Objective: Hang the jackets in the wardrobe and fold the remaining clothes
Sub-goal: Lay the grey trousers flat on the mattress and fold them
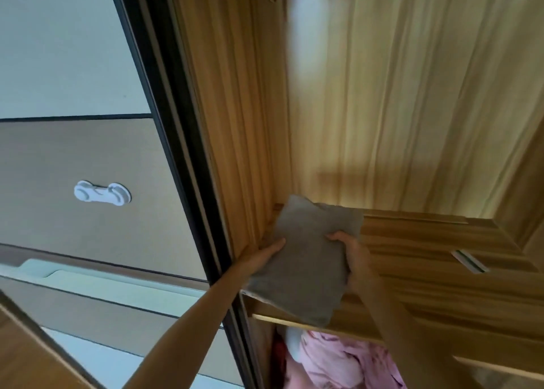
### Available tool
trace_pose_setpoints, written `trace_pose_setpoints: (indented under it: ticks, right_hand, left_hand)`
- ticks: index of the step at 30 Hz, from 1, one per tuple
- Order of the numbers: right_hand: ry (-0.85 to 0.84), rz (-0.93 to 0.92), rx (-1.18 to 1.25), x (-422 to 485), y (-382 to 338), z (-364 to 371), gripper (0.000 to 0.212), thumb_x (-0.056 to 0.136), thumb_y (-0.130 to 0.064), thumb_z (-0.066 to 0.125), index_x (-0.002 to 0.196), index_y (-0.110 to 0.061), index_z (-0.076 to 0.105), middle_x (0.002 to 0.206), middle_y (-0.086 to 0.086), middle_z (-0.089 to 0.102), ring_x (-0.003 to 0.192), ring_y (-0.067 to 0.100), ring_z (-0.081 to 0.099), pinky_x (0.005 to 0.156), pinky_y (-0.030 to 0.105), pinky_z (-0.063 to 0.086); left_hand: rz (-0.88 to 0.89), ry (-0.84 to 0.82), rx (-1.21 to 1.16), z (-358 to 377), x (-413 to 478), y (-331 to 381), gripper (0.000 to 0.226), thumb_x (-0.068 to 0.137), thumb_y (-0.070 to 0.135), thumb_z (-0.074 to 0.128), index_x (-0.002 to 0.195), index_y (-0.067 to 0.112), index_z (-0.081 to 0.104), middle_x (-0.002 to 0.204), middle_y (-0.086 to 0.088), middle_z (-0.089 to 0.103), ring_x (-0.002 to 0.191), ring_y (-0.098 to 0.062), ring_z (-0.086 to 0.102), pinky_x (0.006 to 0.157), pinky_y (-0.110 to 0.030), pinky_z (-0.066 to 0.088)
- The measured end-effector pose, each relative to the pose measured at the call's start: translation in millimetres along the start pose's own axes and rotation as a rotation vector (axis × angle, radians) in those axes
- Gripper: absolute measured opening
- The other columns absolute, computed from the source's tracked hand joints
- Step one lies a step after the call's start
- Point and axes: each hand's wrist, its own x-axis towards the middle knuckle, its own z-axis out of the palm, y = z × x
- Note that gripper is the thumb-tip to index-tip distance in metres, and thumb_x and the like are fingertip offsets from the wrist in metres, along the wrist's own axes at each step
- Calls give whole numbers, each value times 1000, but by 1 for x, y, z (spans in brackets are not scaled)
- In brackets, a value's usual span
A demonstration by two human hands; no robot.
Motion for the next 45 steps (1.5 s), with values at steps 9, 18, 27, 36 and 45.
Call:
trace_pose_setpoints:
  ticks: [9,18,27,36,45]
  right_hand:
    - [-81,32,-246,89,51,-12,16,81,-4,69,94,-13,63,100,13,69,86,26,63,91,45,50]
    - [-93,179,-494,130,80,-11,50,71,-35,87,103,-4,63,101,7,70,93,28,68,87,44,55]
    - [4,-41,-490,138,117,5,65,71,-48,84,113,-6,60,108,10,68,98,27,66,84,34,50]
    - [-98,-757,-1489,133,159,-7,74,92,-59,32,147,-12,48,161,21,26,148,39,26,120,48,11]
    - [-218,-574,-1522,151,153,-10,94,83,-68,17,155,-8,27,163,21,15,151,39,17,122,51,10]
  left_hand:
    - [132,-12,648,11,17,-40,65,93,30,62,147,11,32,141,-14,47,131,-34,47,106,-36,39]
    - [302,-170,1362,0,33,-84,55,107,38,34,158,21,20,161,-15,20,137,-34,39,109,-41,35]
    - [404,-191,1347,3,44,-107,79,96,66,9,160,19,6,168,-1,0,154,-19,5,122,-38,19]
    - [356,-87,1293,27,60,-156,71,104,56,6,150,16,44,154,-11,44,139,-27,46,106,-44,46]
    - [424,-171,1220,20,64,-145,96,75,74,-17,157,24,-13,165,-3,-19,153,-18,-15,122,-36,-6]
